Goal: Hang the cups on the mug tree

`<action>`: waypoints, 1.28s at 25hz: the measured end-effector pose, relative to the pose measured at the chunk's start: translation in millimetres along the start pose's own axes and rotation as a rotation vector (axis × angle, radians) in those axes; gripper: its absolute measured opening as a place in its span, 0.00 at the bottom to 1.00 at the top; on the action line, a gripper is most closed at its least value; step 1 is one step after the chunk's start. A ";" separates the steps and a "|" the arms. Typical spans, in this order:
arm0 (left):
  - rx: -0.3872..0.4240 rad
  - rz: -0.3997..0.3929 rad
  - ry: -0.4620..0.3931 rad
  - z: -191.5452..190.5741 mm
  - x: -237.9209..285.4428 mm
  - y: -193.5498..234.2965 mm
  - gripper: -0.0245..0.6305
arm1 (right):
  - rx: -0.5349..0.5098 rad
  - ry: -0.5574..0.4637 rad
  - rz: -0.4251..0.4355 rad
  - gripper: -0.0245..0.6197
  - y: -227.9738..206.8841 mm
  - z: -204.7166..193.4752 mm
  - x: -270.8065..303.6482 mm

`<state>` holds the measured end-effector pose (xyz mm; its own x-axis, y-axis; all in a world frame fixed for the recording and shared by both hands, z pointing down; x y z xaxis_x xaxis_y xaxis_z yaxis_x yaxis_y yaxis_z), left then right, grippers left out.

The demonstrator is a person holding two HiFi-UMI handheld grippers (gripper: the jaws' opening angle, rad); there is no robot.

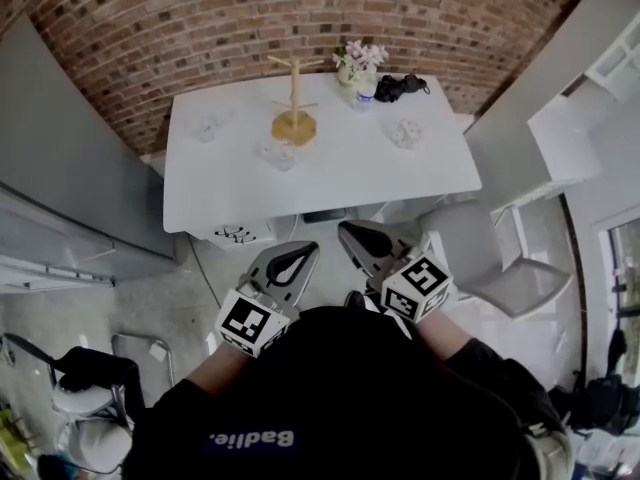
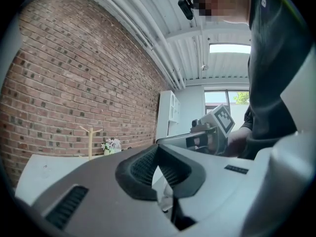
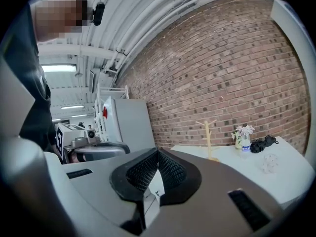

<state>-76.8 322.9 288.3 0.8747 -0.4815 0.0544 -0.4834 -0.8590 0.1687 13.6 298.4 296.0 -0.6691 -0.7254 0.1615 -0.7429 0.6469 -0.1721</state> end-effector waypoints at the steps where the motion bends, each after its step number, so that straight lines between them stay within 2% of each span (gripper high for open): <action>1: 0.000 -0.004 -0.002 -0.7 -1.1 0.6 0.03 | 0.002 -0.004 -0.008 0.08 -0.1 -0.3 -0.8; 7: -0.003 -0.030 0.007 -5.9 -0.6 3.6 0.03 | 0.020 -0.007 -0.037 0.08 -6.5 -3.7 -1.8; 14: -0.002 -0.007 0.031 -4.0 32.6 22.5 0.03 | 0.025 0.001 -0.003 0.08 -44.5 3.0 11.2; 26: -0.005 0.136 0.075 12.7 136.3 72.6 0.03 | 0.053 0.022 0.121 0.08 -166.8 22.6 46.1; 32: -0.005 0.253 0.077 17.7 164.1 101.5 0.03 | 0.051 0.050 0.219 0.08 -198.8 22.6 66.7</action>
<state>17.0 153.7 296.9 0.7263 -0.6658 0.1706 -0.6869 -0.7120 0.1455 117.1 116.1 319.0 -0.8155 -0.5554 0.1628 -0.5785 0.7741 -0.2573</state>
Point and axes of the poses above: the fingertips, and each gripper's own axes: x forward along the fingers, y to its left, z out of its top, the point moved 3 cm from there along -x, backward along the fingers, and after that the axes turned 3 degrees about -x, right-handed, at the moved point
